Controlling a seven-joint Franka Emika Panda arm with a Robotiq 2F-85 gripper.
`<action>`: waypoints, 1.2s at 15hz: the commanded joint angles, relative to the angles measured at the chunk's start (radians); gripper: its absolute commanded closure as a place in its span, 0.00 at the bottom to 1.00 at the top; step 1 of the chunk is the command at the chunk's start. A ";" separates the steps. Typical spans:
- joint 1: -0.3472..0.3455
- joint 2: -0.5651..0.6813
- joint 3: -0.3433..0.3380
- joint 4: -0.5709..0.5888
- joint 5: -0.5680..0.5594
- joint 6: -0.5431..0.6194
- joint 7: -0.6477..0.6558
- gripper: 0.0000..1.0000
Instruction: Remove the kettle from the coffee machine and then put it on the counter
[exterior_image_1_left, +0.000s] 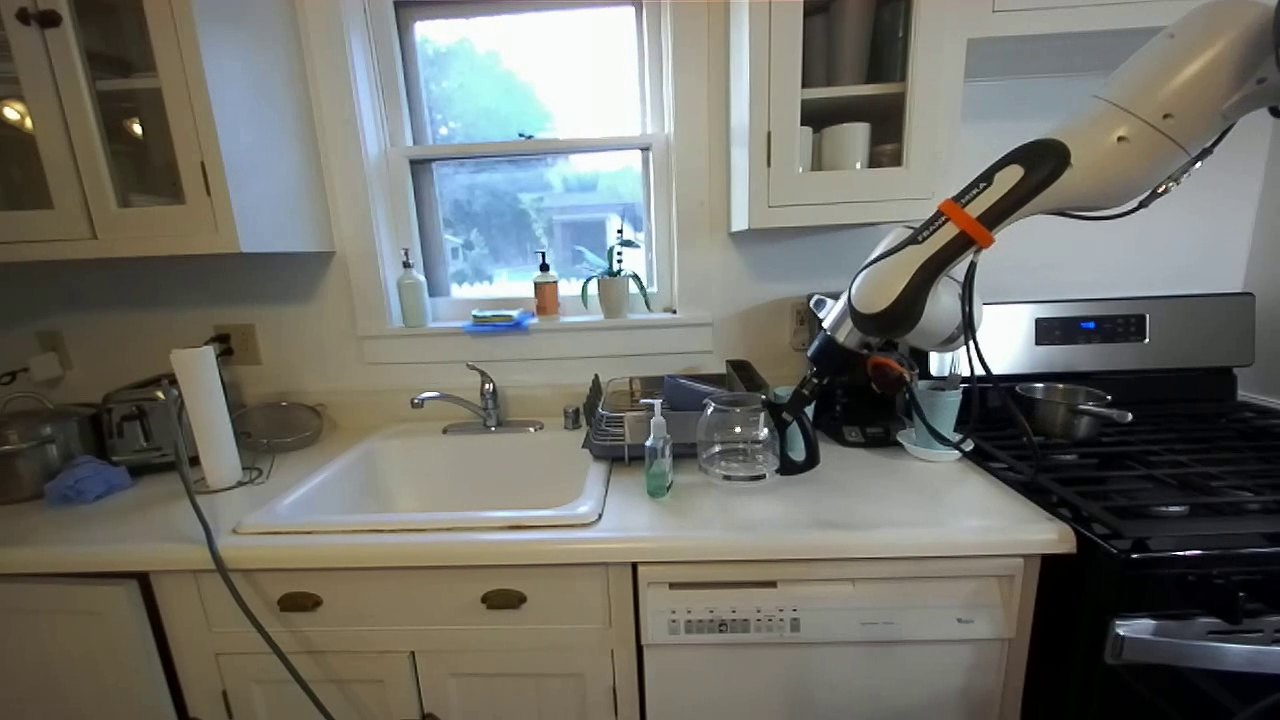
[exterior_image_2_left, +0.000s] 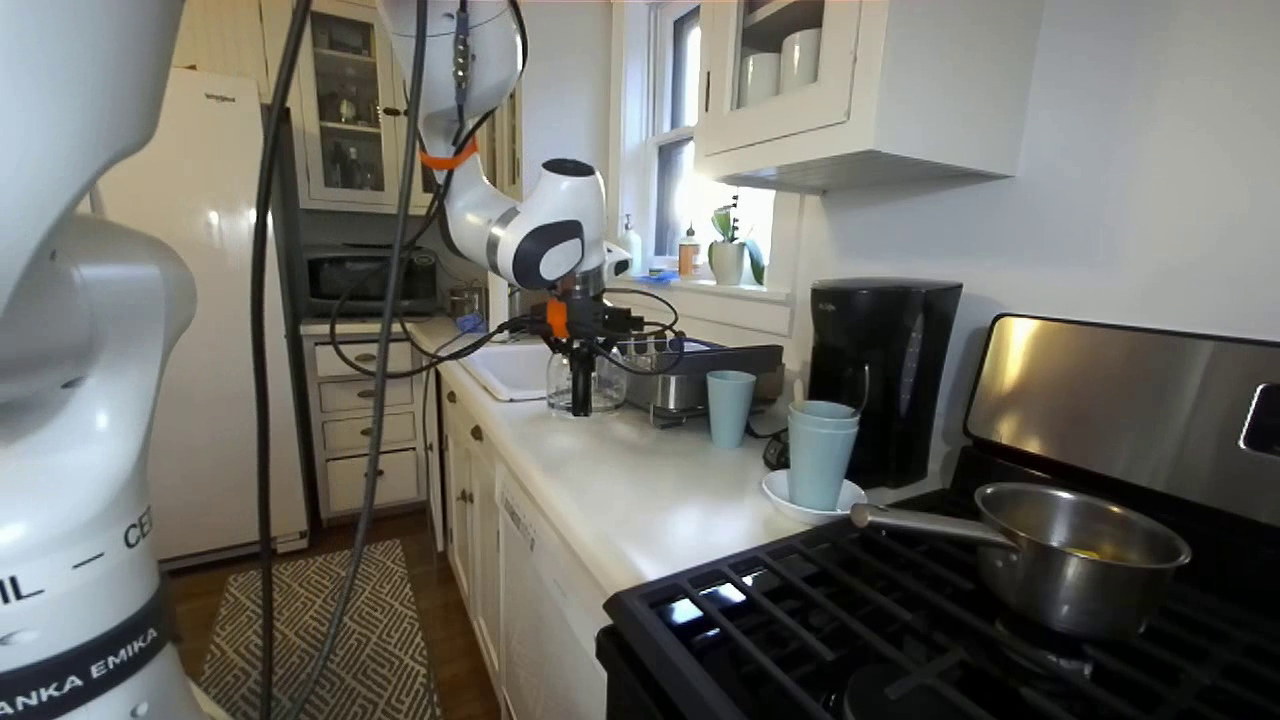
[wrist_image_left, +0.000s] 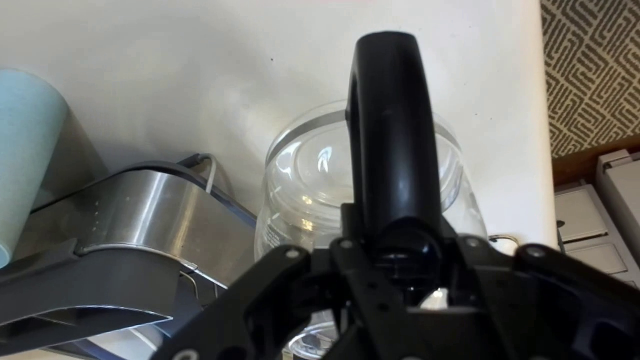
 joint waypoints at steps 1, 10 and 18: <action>0.082 -0.116 -0.064 0.112 -0.030 0.001 0.006 0.92; 0.041 -0.229 -0.045 0.197 -0.396 0.016 0.251 0.92; 0.047 -0.281 -0.052 0.228 -0.488 0.009 0.295 0.92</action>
